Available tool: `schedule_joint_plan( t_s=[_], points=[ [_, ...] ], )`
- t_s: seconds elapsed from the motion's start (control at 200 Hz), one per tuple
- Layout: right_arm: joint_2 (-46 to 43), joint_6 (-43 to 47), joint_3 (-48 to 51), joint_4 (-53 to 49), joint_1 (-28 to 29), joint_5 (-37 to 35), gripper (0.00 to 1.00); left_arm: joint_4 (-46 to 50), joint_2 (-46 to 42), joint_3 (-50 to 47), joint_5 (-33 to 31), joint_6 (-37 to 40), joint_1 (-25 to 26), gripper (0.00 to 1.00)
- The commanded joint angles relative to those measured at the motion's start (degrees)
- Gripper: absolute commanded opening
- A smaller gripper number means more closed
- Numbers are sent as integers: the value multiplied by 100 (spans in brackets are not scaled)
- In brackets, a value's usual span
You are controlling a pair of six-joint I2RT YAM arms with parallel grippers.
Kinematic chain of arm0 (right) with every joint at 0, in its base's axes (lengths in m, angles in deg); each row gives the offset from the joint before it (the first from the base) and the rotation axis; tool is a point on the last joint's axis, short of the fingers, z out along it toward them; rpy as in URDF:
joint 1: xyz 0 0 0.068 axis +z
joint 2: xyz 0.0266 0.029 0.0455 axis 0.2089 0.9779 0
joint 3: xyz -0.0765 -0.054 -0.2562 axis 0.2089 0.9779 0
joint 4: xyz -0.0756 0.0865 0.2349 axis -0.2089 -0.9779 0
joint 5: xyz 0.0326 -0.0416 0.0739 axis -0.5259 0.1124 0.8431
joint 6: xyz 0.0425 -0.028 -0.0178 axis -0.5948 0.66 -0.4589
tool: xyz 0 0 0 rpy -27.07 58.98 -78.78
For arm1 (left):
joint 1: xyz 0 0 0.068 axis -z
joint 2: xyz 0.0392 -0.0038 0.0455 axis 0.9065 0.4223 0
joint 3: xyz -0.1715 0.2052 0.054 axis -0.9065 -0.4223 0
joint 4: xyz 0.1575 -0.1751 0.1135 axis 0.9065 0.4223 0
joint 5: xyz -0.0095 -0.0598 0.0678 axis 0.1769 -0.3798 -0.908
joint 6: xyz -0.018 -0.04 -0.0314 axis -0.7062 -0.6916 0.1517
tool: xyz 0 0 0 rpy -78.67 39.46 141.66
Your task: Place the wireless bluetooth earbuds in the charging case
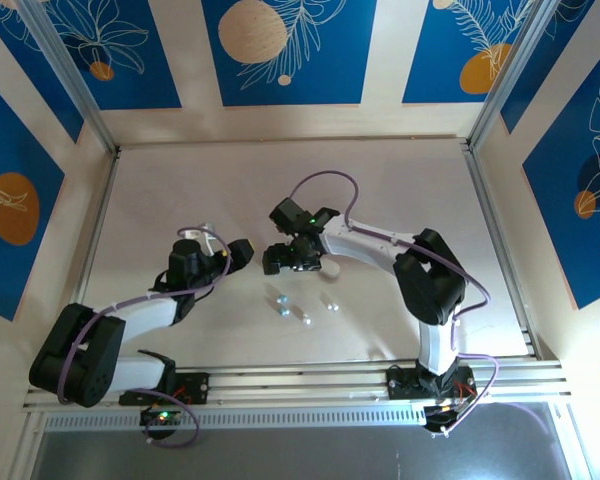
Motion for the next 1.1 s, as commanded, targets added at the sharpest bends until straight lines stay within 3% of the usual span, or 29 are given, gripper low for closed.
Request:
schedule_joint_plan(
  t_s=[0.0, 0.52, 1.095],
  points=[
    [331, 200, -367, -580, 89, -611, 82, 194, -93, -44, -144, 20, -72, 100],
    [1150, 350, -1196, -1241, 196, -1349, 79, 150, -90, -52, -52, -22, -98, 100],
    [1263, 315, -1362, -1529, 46, -1751, 79, 96, -103, -70, -30, -31, -96, 100]
  ],
)
